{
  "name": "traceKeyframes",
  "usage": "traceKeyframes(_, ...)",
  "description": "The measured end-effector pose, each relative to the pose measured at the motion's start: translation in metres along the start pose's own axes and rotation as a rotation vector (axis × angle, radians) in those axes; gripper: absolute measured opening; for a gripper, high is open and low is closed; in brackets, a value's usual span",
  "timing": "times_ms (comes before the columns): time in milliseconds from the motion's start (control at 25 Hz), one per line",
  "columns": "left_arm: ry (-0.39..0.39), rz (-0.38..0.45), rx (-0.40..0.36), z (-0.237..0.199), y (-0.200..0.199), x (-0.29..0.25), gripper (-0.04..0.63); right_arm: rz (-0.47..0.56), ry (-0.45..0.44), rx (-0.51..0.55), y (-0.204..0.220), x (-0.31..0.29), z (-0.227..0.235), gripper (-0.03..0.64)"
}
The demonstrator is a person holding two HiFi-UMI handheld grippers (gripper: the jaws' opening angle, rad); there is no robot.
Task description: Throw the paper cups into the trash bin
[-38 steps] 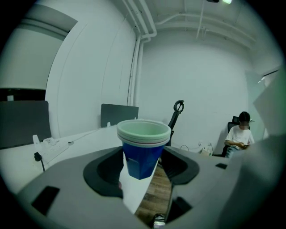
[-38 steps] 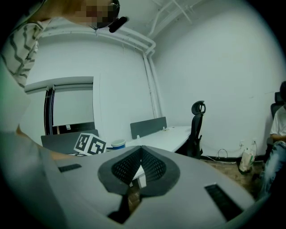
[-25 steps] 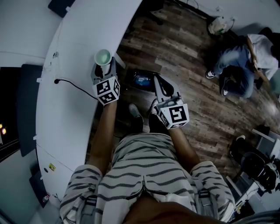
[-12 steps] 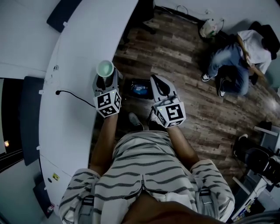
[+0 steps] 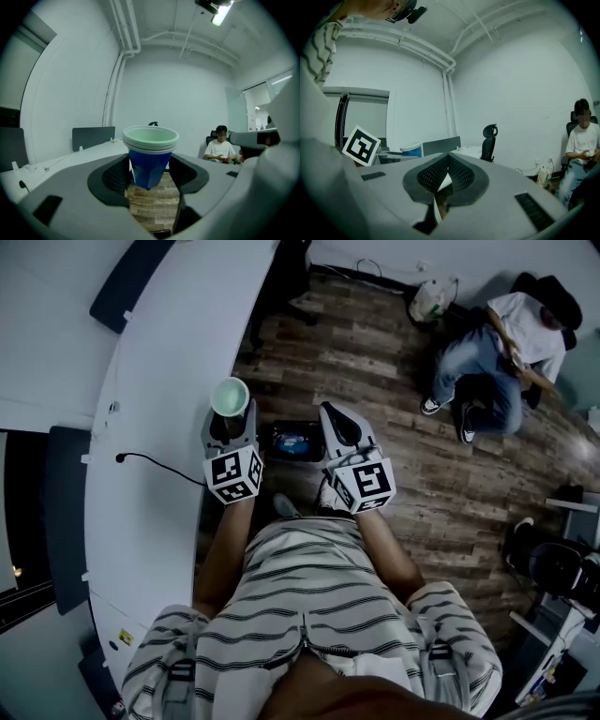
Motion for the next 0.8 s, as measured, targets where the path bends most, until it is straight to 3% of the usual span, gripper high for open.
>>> traceKeyframes(360, 0.090, 0.033, -0.009, 0.038, -0.012, -0.008, 0.281, 0.026, 0.046, 0.000, -0.007, 0.014, 0.015, 0.009)
traceKeyframes(800, 0.193, 0.006, -0.039, 0.069, -0.004, -0.019, 0.281, 0.016, 0.106, 0.000, -0.002, 0.025, 0.029, 0.009)
Point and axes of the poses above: the fingertips, and each gripper's own axes: x backward along the fingers, z to its right, y out of its underside, the point moved 7 cm from there along x, backward along the fingers, and after that the axes turned 9 degrees about y, right-handed, at the moved point
